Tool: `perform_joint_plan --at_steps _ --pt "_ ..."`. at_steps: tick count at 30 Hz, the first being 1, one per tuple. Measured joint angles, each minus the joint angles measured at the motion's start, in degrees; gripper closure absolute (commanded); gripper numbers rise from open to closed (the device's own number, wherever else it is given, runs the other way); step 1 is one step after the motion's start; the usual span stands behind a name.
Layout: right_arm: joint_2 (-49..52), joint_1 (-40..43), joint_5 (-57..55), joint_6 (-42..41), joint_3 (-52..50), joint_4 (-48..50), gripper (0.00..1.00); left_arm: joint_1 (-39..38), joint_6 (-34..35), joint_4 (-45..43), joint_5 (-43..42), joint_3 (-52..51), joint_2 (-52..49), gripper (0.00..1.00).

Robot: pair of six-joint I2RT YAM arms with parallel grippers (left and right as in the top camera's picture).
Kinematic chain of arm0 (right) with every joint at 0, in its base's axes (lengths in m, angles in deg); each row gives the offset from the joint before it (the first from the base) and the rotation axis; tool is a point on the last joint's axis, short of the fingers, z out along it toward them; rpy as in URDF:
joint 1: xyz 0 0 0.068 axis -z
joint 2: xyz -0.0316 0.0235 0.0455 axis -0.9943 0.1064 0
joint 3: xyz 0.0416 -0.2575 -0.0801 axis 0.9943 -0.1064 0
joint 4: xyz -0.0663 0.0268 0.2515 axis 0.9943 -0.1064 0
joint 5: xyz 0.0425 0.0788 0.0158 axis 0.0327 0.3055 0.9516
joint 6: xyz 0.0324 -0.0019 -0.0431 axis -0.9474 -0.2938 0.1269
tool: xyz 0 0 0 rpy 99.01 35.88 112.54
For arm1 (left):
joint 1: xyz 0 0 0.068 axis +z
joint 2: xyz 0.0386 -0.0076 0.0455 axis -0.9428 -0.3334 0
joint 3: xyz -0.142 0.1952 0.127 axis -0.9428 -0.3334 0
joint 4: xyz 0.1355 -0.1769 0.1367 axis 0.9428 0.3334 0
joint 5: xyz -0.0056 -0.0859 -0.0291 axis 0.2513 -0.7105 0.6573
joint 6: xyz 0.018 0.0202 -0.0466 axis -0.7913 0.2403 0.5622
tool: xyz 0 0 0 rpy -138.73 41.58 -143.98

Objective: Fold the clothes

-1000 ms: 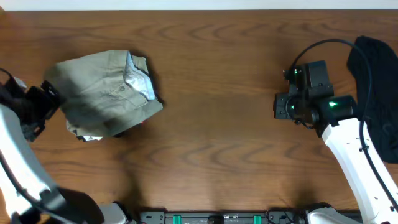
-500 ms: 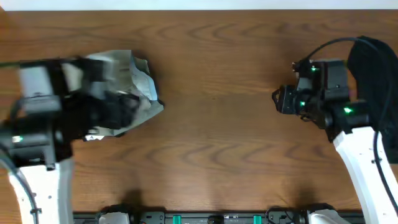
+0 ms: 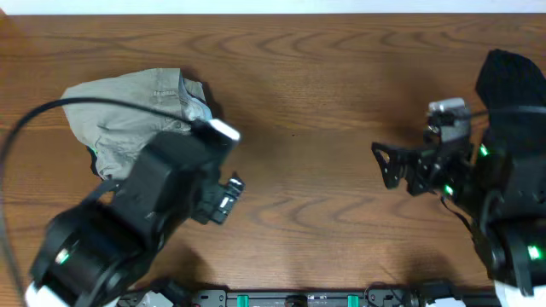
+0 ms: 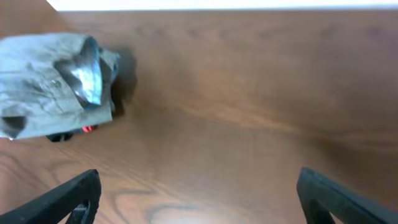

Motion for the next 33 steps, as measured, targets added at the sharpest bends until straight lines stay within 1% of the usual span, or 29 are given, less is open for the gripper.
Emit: perform_joint_plan --at_steps 4,9,20,26,29,33 --pt "-4.35 0.0 0.07 0.63 0.02 -1.49 0.01 0.0 3.08 1.33 5.75 0.02 2.58 0.02" --pt "-5.16 0.0 0.07 0.72 0.02 -2.89 0.01 0.0 4.52 3.63 8.26 0.02 1.77 0.02" --pt "-5.64 -0.31 -0.04 0.74 0.02 -6.86 0.01 0.0 4.59 3.65 8.87 0.02 0.92 0.02" --pt "-10.36 -0.31 -0.22 0.74 -1.01 -7.43 0.01 0.0 4.61 3.65 8.9 0.02 0.92 0.02" --pt "-16.13 -0.24 -1.2 1.14 -4.59 -6.27 0.01 -0.04 4.59 3.65 8.9 0.02 0.92 0.02" --pt "-23.8 0.87 -4.48 1.6 -13.77 2.91 0.01 -0.04 4.61 3.67 8.96 0.0 0.92 0.02"
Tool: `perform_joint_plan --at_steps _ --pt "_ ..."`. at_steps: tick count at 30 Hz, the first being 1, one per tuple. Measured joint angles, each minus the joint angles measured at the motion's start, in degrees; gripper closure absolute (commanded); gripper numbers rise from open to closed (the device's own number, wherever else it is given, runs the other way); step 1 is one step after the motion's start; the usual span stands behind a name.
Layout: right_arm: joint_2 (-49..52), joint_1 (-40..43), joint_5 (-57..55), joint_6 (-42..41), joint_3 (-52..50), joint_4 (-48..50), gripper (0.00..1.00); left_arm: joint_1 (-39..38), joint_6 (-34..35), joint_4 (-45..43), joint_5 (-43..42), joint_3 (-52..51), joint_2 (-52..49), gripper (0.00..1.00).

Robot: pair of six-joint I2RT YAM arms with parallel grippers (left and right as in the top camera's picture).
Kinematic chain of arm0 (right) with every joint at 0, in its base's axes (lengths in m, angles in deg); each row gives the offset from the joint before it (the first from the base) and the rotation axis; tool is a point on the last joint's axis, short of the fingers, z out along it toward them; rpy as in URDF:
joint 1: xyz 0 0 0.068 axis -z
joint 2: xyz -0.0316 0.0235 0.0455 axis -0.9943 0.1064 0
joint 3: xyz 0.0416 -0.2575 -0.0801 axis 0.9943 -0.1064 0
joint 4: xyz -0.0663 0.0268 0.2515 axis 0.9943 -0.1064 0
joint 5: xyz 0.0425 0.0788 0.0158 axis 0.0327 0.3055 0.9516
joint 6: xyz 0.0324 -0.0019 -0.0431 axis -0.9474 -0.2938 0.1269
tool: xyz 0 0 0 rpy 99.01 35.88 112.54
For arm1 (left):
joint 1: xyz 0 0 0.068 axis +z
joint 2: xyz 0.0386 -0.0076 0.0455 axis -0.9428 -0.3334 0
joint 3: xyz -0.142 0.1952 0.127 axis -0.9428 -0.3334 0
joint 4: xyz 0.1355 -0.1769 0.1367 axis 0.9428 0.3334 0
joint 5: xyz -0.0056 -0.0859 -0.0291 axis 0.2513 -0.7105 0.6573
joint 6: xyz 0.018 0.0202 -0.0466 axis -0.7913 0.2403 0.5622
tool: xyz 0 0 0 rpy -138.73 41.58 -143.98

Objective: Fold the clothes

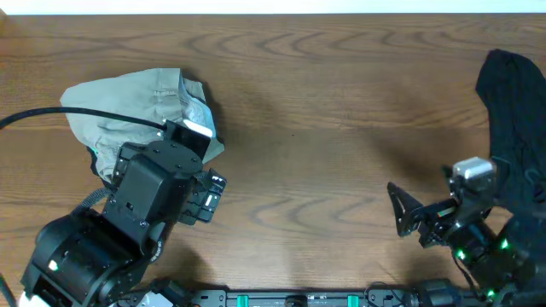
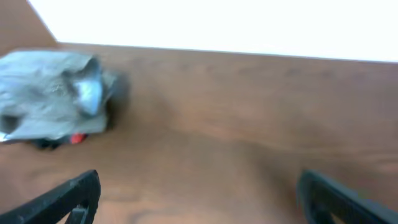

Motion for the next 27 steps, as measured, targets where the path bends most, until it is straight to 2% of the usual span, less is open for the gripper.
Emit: perform_joint_plan --at_steps 4,11,16,27 --pt "-6.84 1.68 -1.84 0.35 -13.09 7.23 0.01 0.0 0.0 0.02 0.22 0.02 0.0 0.02" --pt "-18.18 2.4 -2.14 0.42 -31.5 12.74 0.01 0.0 0.0 0.13 0.35 0.02 0.0 0.02" --pt "-24.35 2.4 -1.88 0.42 -37.33 13.75 0.01 0.0 0.0 0.13 0.33 0.02 0.0 0.02" --pt "-24.81 2.4 -1.36 0.42 -41.81 16.7 0.01 0.0 0.0 0.13 0.35 0.02 0.0 0.02"
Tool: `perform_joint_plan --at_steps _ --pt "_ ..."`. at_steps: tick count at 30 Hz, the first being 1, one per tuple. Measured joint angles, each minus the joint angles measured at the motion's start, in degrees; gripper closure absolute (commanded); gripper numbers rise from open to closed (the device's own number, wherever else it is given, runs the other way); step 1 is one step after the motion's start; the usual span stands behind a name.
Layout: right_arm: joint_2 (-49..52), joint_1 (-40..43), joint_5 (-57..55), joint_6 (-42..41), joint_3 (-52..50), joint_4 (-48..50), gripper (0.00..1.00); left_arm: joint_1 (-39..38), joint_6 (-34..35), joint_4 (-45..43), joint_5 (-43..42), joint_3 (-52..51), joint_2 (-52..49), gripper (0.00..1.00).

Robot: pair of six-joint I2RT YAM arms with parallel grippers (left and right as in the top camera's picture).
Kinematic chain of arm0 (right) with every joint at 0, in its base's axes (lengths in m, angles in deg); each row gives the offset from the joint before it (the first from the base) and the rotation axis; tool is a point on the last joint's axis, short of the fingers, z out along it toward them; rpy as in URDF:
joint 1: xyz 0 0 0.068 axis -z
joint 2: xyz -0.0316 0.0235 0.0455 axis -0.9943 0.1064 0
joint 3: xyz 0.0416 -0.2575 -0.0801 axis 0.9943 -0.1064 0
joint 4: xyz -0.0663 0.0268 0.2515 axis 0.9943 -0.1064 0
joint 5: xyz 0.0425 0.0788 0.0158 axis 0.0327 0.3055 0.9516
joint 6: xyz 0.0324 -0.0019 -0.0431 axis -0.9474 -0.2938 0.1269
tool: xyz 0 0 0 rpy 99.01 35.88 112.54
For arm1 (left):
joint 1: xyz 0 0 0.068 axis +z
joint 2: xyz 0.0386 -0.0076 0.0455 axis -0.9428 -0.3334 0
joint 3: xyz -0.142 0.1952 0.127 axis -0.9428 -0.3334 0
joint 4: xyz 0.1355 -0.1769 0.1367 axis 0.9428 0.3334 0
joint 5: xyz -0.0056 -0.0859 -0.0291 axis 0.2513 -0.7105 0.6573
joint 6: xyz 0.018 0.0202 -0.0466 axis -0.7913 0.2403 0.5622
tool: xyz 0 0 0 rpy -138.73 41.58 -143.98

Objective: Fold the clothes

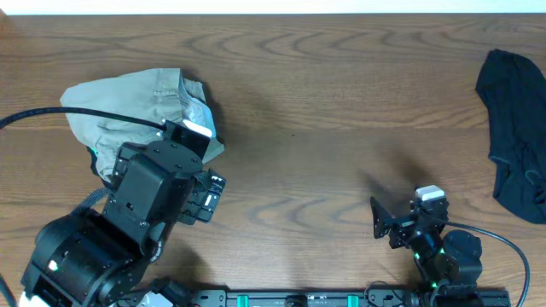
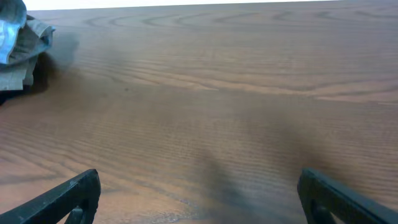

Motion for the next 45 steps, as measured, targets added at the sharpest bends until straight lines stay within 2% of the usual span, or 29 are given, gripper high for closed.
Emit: perform_joint_plan --at_steps 32,37,41,45 --pt "-0.04 0.0 0.11 0.0 0.0 0.0 0.01 0.0 -0.02 0.09 0.0 0.0 0.0 0.02" --pt "-0.04 0.0 0.11 0.0 -0.02 0.0 0.01 2.25 0.0 0.22 -0.74 -0.04 0.76 0.02" --pt "-0.04 0.0 0.11 0.0 -0.04 0.0 0.01 11.74 0.0 -7.96 -6.03 -3.5 4.57 0.02" --pt "-0.04 0.0 0.11 0.0 -0.04 0.0 0.01 20.79 -0.22 -21.81 -12.98 -12.61 11.21 0.02"
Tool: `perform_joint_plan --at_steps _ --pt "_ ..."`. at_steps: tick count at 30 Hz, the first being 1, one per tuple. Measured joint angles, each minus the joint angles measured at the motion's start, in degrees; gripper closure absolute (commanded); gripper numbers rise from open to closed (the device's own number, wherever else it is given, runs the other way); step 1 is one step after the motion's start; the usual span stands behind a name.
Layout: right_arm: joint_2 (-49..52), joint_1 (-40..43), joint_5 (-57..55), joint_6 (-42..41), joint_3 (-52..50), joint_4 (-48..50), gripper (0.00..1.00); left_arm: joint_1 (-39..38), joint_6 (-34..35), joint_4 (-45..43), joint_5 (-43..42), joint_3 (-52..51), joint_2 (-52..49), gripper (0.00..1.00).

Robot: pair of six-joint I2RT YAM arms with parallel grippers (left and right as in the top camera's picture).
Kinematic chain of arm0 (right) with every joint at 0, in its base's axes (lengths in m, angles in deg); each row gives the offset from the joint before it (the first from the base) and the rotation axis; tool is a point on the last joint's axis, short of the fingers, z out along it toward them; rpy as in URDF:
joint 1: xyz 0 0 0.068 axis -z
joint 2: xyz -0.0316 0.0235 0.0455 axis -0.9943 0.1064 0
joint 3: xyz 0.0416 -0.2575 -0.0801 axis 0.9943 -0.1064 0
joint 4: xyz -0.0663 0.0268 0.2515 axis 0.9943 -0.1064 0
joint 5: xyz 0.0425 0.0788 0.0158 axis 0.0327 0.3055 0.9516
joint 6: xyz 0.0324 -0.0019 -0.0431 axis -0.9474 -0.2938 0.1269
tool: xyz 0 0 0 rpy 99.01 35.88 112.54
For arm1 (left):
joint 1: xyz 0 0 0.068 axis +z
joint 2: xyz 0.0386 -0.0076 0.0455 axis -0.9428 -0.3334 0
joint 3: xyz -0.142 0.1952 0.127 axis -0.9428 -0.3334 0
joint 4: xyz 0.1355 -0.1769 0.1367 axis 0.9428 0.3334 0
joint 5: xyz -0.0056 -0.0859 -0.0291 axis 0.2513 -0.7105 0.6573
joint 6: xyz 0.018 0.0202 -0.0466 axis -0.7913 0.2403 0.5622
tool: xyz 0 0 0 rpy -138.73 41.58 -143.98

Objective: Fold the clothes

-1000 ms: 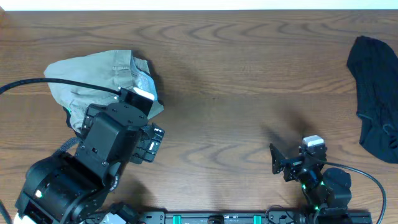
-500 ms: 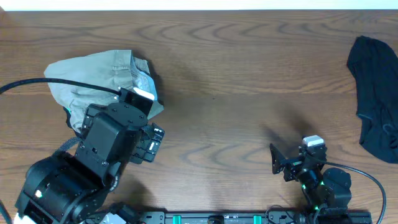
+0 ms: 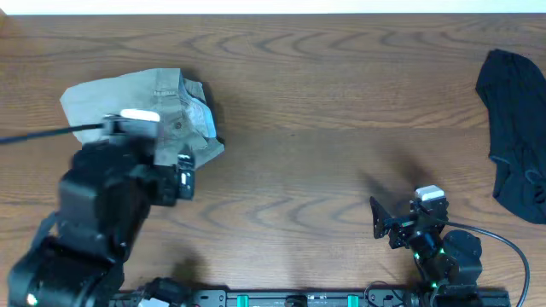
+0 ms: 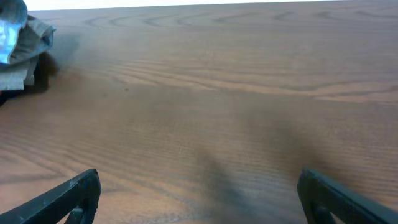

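A grey garment lies in a folded bundle at the table's far left; it also shows as the grey garment at the left edge of the right wrist view. A black garment lies crumpled at the right edge. My left arm covers the grey bundle's near side, and its gripper is too hidden to read. My right gripper sits low at the front right over bare wood. In its own view the right gripper is wide open, with nothing between its fingers.
Brown wooden table with a white strip along its far edge. A black cable runs from the left arm off the left side. The arm bases and a black rail line the front edge.
My left arm has shifted left, and its wrist now lies over the grey bundle's near edge. The right arm and both garments have not moved.
At first my right gripper was open at mid-right beside the black garment, and the left arm stood by the grey bundle. Then the right arm was nearer the front, then low at the front edge. It has stayed there, and the left arm has since shifted left.
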Motion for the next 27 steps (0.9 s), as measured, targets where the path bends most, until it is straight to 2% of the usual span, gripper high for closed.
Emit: perform_joint_plan --at_steps 4,8,13,19,27 --pt "-0.11 0.0 0.0 0.0 -0.07 0.0 0.01 5.75 -0.35 -11.87 -5.86 -12.28 8.48 0.02" --pt "-0.13 0.0 0.0 0.0 -0.09 0.02 0.01 10.1 -0.5 -18.75 -9.66 -24.7 17.62 0.02" --pt "-0.15 0.0 0.0 0.0 -0.11 0.02 0.01 12.98 -0.48 -20.65 -11.74 -37.68 27.82 0.02" --pt "-0.15 0.0 0.0 0.0 -0.11 0.02 0.01 13.94 -0.5 -22.4 -12.33 -47.87 40.65 0.02" --pt "-0.15 0.0 0.02 0.0 -0.11 0.0 0.01 14.56 -0.5 -28.61 -13.25 -59.17 47.41 0.02"
